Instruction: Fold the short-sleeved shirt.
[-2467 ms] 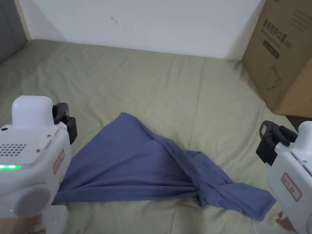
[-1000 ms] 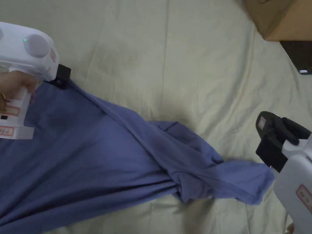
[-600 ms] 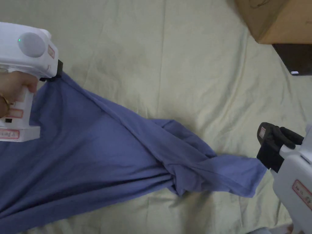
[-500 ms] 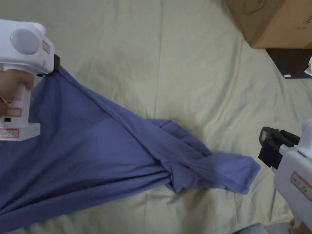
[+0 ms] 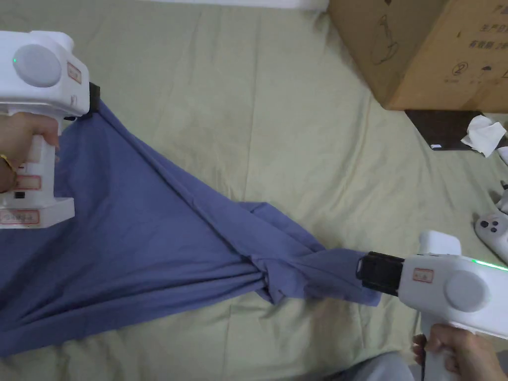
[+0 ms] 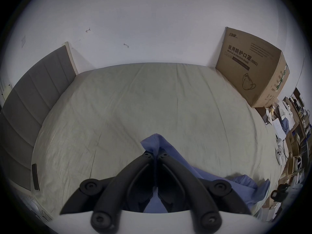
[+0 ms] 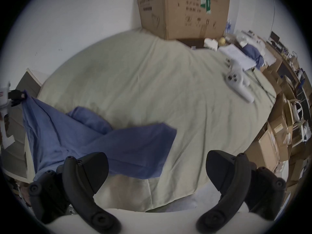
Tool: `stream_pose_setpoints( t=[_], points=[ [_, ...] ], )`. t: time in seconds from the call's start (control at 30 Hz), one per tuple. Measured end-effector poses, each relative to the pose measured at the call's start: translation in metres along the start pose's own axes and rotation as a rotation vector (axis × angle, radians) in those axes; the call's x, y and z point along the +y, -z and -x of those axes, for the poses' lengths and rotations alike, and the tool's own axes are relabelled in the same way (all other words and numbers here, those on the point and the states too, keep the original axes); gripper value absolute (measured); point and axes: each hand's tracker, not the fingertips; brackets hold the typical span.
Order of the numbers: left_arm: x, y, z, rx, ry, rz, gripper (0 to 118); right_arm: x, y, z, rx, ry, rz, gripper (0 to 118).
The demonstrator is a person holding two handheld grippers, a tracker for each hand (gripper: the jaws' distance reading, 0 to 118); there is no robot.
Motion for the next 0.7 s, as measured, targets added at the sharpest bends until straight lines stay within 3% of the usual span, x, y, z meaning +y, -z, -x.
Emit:
stream_pose_setpoints(
  t=[0.07,0.1,0.13,0.2,0.27,0.3,0.37,0.43,0.5,0.63,0.7],
  points=[
    [-0.004,-0.005,-0.001,0.004,0.0,-0.001,1,0.001,0.026,-0.008,-0.005,0.014,0.03,87],
    [-0.005,-0.007,-0.001,0.005,-0.003,0.0,1,0.0,0.034,-0.008,-0.021,0.012,0.05,70],
    [-0.006,-0.009,-0.004,0.006,-0.008,0.0,1,0.0,0.042,-0.009,-0.037,0.01,0.064,70],
    [-0.009,-0.012,-0.005,0.012,-0.015,0.002,1,-0.006,0.047,0.001,-0.03,0.018,0.086,57],
    [-0.01,-0.014,-0.006,0.019,-0.016,0.005,1,-0.011,0.049,0.0,0.017,0.065,0.094,24],
    [-0.011,-0.016,-0.007,0.022,-0.014,0.003,1,-0.011,0.047,-0.002,0.026,0.093,0.089,2],
    [-0.012,-0.021,-0.008,0.065,0.002,-0.021,1,-0.009,0.04,-0.008,0.105,0.114,0.096,0],
    [-0.009,-0.029,-0.006,0.086,-0.017,-0.051,1,-0.001,0.023,-0.015,0.108,0.105,0.071,0],
    [-0.002,-0.044,-0.001,0.058,-0.075,-0.091,1,0.011,-0.003,-0.02,0.121,0.082,-0.01,0],
    [0.018,-0.088,0.008,0.044,-0.091,-0.199,1,0.049,-0.083,-0.02,0.266,0.089,-0.169,0],
    [0.027,-0.115,0.015,0.037,-0.102,-0.252,1,0.072,-0.12,-0.02,0.296,0.044,-0.25,0]
  ],
)
